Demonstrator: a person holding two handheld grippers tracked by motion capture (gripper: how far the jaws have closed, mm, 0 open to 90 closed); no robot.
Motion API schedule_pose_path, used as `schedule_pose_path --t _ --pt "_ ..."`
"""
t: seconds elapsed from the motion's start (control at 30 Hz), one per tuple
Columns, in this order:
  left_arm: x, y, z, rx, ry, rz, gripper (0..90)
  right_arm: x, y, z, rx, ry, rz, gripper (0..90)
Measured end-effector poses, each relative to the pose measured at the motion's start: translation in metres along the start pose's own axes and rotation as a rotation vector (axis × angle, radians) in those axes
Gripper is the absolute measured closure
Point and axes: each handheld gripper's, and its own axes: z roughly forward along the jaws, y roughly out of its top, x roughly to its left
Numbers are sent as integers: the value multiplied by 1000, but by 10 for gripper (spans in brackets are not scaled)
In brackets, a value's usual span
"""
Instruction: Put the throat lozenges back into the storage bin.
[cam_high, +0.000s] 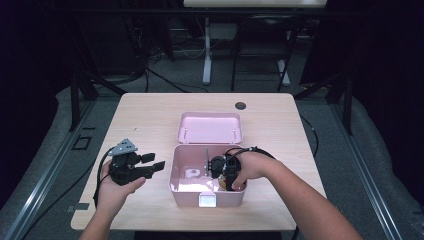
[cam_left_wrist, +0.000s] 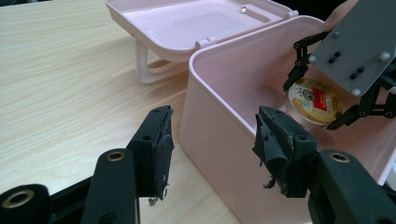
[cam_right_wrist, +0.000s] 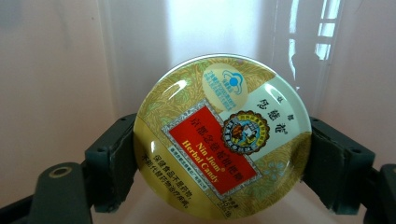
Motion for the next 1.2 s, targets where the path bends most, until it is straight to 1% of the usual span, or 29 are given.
schedule_pose_path --t 0.1,0.33,0.6,0.93,1.2 --pt "0 0 0 0 0 1 461 0 0 1 2 -3 -12 198" --pt "0 0 0 7 -5 2 461 0 -2 4 -24 10 -9 198" --pt "0 0 0 7 -6 1 461 0 -2 6 -26 14 -7 198" --pt "0 0 1 7 -5 0 461 -1 -3 6 -44 20 0 197" --pt "0 0 1 4 -4 -1 461 -1 -2 7 -37 21 0 191"
